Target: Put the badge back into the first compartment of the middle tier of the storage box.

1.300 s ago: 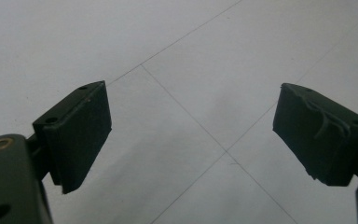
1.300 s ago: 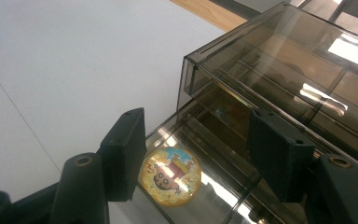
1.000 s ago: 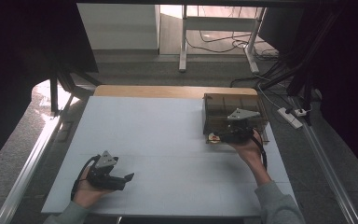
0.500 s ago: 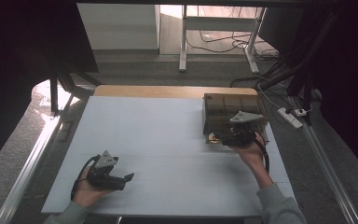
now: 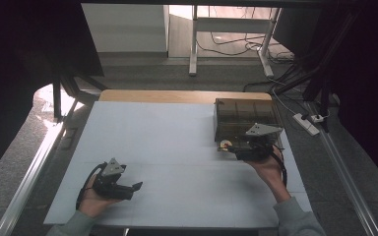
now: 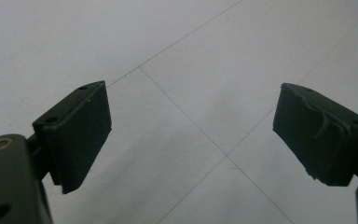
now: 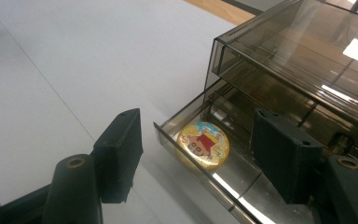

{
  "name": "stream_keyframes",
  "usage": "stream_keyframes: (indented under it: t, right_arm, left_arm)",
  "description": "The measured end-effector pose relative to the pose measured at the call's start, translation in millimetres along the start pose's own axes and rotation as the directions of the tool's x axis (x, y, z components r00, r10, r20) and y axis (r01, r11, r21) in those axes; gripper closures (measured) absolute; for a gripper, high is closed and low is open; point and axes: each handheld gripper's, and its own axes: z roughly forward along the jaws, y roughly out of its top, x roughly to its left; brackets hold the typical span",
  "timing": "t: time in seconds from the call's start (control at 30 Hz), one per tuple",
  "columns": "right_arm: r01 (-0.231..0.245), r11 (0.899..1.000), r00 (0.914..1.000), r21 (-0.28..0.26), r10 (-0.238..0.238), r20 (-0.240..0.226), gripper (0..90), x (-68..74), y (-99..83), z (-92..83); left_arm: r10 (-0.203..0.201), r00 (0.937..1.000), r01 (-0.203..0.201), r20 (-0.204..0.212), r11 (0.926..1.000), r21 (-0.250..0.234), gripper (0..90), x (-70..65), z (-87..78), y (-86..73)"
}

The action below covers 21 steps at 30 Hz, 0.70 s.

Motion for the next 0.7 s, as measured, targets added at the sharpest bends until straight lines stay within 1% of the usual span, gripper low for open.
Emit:
stream_keyframes:
  t: [0.3, 0.37, 0.5, 0.6, 0.7]
  right_arm:
    - [-0.01, 1.0, 0.9999, -0.009, 0.01, -0.004, 31.2, 6.1, -5.5, -8.7]
    - [-0.009, 1.0, 1.0, -0.008, 0.009, -0.005, 30.2, 8.2, -7.9, -11.4]
    - [-0.019, 1.0, 0.9996, -0.023, 0.018, -0.021, 29.7, 12.5, -13.2, -18.5]
    - [-0.011, 1.0, 0.9997, -0.029, 0.01, -0.024, 29.4, 16.6, -19.1, -23.7]
    - [-0.014, 0.999, 0.9996, -0.028, 0.013, -0.023, 28.8, 20.1, -24.8, -26.6]
  left_arm:
    - [-0.003, 1.0, 0.003, 0.003, 1.0, -0.002, 11.8, 1.0, -0.5, -0.3]
    - [-0.004, 1.0, 0.004, 0.003, 1.0, -0.004, 11.8, 1.0, -0.7, -0.3]
    - [-0.004, 1.0, 0.004, 0.003, 1.0, -0.007, 11.8, 0.9, -1.6, -0.3]
    - [-0.007, 1.0, 0.007, 0.006, 0.9999, -0.01, 11.8, 0.8, -1.7, -0.2]
    - [-0.005, 1.0, 0.005, 0.007, 0.9999, -0.009, 11.8, 0.4, -1.4, -0.1]
